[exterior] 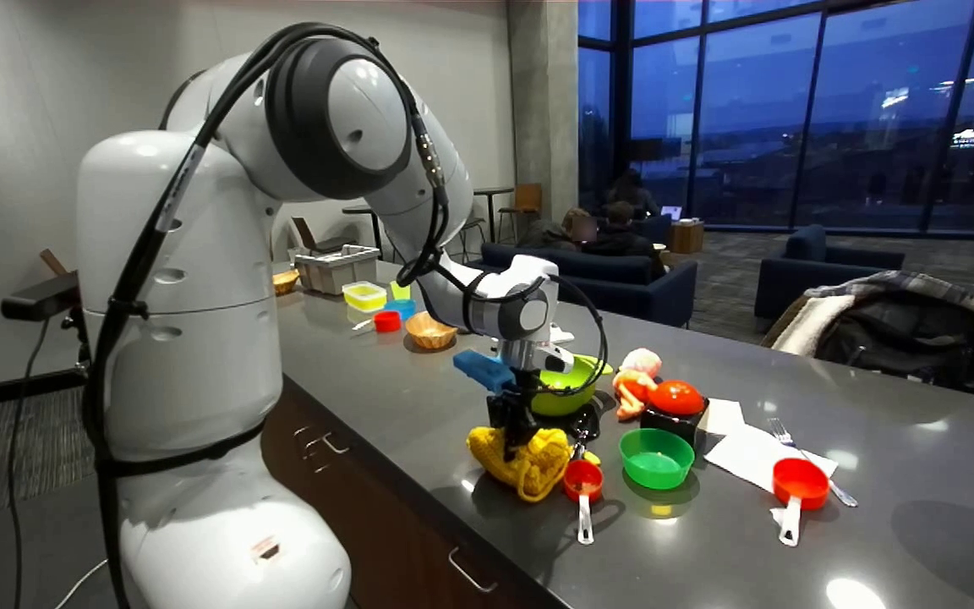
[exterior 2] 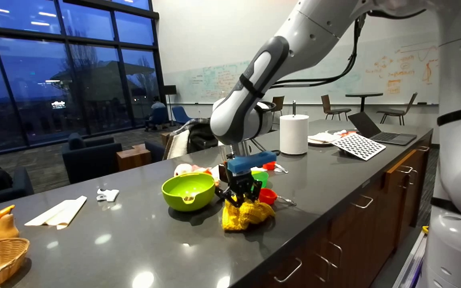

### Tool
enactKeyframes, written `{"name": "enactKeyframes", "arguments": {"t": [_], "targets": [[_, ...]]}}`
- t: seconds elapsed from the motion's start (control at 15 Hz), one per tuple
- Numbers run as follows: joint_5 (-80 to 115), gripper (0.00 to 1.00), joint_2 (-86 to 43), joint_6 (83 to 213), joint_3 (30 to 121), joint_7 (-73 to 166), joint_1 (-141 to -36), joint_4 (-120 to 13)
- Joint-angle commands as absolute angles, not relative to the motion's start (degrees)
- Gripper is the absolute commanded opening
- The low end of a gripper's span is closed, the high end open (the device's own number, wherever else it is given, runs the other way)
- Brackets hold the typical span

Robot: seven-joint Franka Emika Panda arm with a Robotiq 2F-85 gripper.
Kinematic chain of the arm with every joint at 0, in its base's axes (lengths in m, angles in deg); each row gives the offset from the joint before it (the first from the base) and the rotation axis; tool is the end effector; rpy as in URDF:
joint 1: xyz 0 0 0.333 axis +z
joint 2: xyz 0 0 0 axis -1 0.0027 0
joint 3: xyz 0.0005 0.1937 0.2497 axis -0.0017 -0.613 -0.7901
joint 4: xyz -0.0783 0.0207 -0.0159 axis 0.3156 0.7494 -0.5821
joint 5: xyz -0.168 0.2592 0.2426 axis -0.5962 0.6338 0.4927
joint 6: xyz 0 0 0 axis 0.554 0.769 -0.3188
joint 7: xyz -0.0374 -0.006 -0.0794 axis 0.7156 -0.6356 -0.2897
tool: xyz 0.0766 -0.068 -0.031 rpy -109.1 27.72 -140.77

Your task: Use the cloth to wipe the surface of the counter

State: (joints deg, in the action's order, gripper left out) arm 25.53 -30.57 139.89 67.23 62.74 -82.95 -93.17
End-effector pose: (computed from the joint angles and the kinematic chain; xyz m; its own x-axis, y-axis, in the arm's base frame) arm 0.4853 0.1011 0.2742 0.9450 -0.2260 -0.2365 -0.2278 -0.9735 0.0201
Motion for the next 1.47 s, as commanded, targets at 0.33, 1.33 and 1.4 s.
{"name": "enactKeyframes", "arguments": {"t": [0.33, 1.33, 1.4], "targets": [[33.1, 0.05, -22.7, 146.0, 66.1, 56.5, -83.3, -89.1], [32.2, 0.05, -10.8, 139.0, 65.8, 50.8, -83.0, -69.5], [32.1, 0.05, -10.1, 138.4, 65.8, 50.7, -82.9, -68.3]]}}
